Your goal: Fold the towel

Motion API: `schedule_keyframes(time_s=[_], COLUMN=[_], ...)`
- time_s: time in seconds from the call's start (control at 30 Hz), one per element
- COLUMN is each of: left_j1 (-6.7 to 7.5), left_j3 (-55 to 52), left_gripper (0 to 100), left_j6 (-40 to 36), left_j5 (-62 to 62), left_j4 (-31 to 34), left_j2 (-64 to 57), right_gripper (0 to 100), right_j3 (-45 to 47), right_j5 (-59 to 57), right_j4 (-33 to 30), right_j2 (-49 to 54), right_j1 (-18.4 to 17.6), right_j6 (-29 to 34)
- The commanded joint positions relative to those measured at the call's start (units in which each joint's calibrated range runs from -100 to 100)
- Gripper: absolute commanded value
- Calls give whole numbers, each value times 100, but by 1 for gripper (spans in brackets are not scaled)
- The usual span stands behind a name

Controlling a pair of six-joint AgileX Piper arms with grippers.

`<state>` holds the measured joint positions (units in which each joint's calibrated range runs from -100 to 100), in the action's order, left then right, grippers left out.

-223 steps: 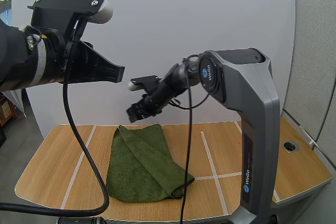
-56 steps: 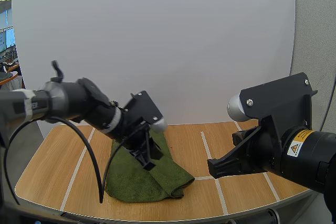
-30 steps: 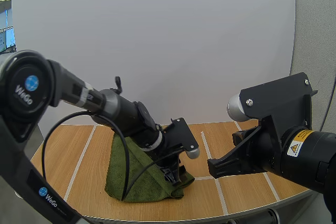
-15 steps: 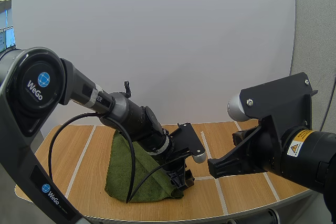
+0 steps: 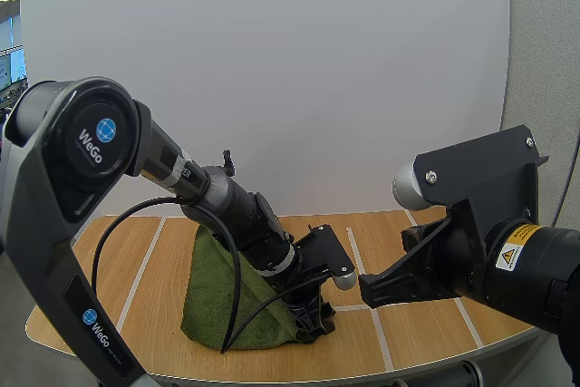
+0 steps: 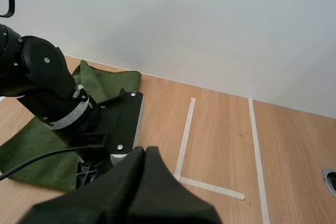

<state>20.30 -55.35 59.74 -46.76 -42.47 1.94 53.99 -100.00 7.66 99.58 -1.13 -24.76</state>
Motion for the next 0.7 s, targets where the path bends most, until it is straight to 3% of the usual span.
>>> schedule_keyframes(time_s=[0.0, 0.1, 0.13, 0.27, 0.43, 0.57, 0.67], left_j1=[22, 22, 22, 22, 22, 22, 22], left_j3=[-12, -12, -12, -12, -12, -41, -68], left_gripper=[84, 75, 65, 41, 18, 1, 0], left_j6=[41, 41, 41, 32, 0, 0, 0], left_j5=[37, 157, 172, 172, 172, 172, 245], left_j4=[-130, -130, -130, -130, -94, -2, 50], left_j2=[2, 2, 2, 2, 2, 2, 2], right_gripper=[0, 0, 0, 0, 0, 0, 0], right_j3=[16, 16, 16, 16, 16, 4, -123], right_j5=[0, 0, 0, 0, 0, 0, 0], right_j4=[-42, -42, -42, -64, -104, -145, -156], right_j2=[42, 42, 42, 42, 42, 42, 42], right_j1=[23, 23, 23, 22, 22, 22, 22], right_j6=[-12, -12, -12, -12, -12, -12, -12])
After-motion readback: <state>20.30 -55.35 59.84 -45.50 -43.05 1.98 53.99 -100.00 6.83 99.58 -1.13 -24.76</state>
